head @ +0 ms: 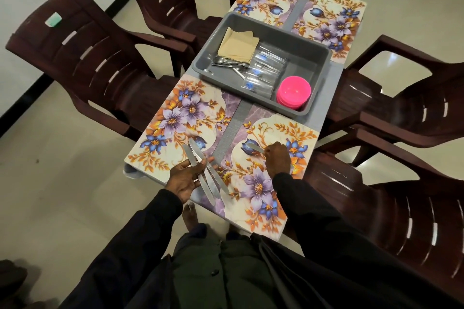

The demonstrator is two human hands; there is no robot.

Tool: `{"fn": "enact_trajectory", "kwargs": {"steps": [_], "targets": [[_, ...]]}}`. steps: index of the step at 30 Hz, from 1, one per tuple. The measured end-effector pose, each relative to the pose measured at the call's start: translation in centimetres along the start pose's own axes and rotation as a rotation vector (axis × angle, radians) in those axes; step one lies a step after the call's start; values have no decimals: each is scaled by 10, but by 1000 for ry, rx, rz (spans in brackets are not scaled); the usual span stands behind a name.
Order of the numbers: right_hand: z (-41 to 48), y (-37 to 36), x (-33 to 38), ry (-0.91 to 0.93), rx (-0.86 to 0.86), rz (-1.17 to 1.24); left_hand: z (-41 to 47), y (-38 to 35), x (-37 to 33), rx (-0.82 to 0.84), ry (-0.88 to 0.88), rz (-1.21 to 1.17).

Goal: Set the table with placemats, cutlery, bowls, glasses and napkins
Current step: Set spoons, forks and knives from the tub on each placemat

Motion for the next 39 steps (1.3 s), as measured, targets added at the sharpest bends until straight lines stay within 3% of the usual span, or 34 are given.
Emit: {"fn": "enact_trajectory", "kwargs": {"steps": [6,13,23,39], "targets": [[-12,11,32,8,10,299,3,9,1,0,4,-6],[-47,31,129,182,378,713,-3,32,-4,37,16,-80],[-69,-4,241,248,527,665,-21,105,-32,47,-27,-201],[-94,-71,396,35,392,600,-9,262,-117,241,25,-134]]}}
Point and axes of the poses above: each hand's wrist, its own z-axis towards the middle knuckle, its own y-axis out of the back of the hand, x = y × z, the point moved 2 cm from there along z, towards the middle knuckle, and after that the axes turned 5 degrees about y, right-handed, at the moved point
